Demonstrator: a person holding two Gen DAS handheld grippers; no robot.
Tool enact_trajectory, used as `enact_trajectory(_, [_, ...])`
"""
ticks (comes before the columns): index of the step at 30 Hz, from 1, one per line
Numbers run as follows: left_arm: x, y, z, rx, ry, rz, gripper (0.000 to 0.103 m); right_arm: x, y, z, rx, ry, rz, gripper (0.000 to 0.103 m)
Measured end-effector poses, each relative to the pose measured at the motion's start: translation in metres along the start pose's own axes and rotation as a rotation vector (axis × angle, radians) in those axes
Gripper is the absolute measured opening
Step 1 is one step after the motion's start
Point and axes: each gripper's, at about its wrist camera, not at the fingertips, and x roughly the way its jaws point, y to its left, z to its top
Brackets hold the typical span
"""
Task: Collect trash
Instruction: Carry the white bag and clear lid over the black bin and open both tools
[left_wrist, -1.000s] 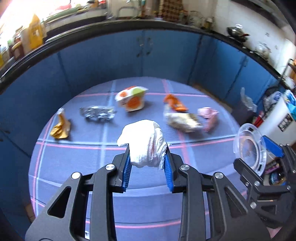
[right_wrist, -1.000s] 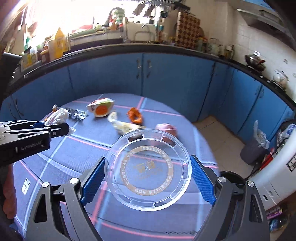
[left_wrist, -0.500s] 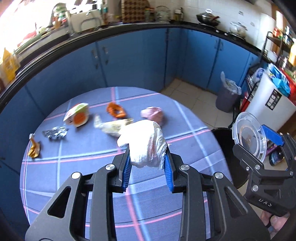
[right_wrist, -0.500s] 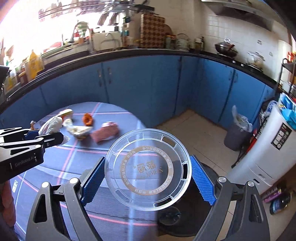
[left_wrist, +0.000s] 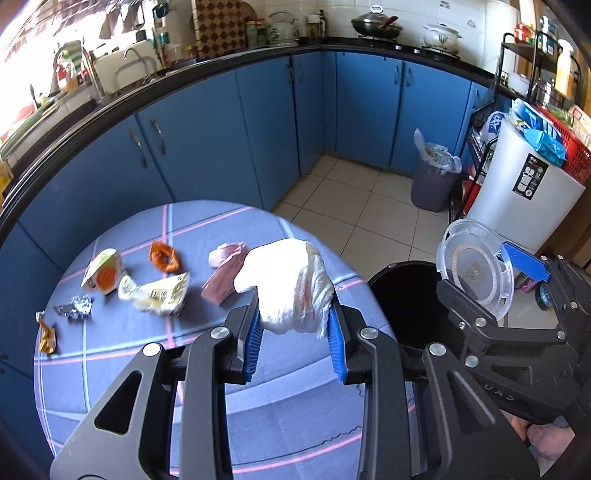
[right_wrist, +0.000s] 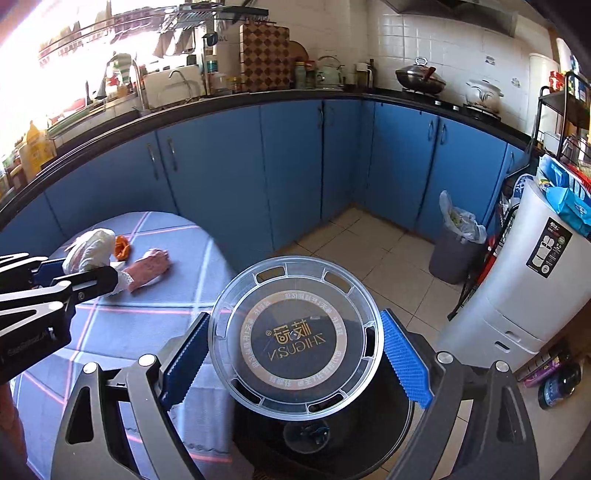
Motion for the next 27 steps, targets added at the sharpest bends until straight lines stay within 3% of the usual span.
enact_trajectory(8, [0.008, -0.017, 0.013, 0.023, 0.001, -0.011, 0.032, 0.015, -0.018, -0.002, 0.014, 0.030, -0.060, 0.091])
enact_trajectory(13, [0.011, -0.030, 0.017, 0.043, 0.001, -0.023, 0.032, 0.016, -0.029, -0.010, 0.009, 0.021, -0.052, 0.095])
enact_trajectory(27, [0.021, -0.082, 0.035, 0.114, 0.013, -0.091, 0.032, 0.009, -0.065, -0.029, 0.069, 0.045, -0.080, 0.095])
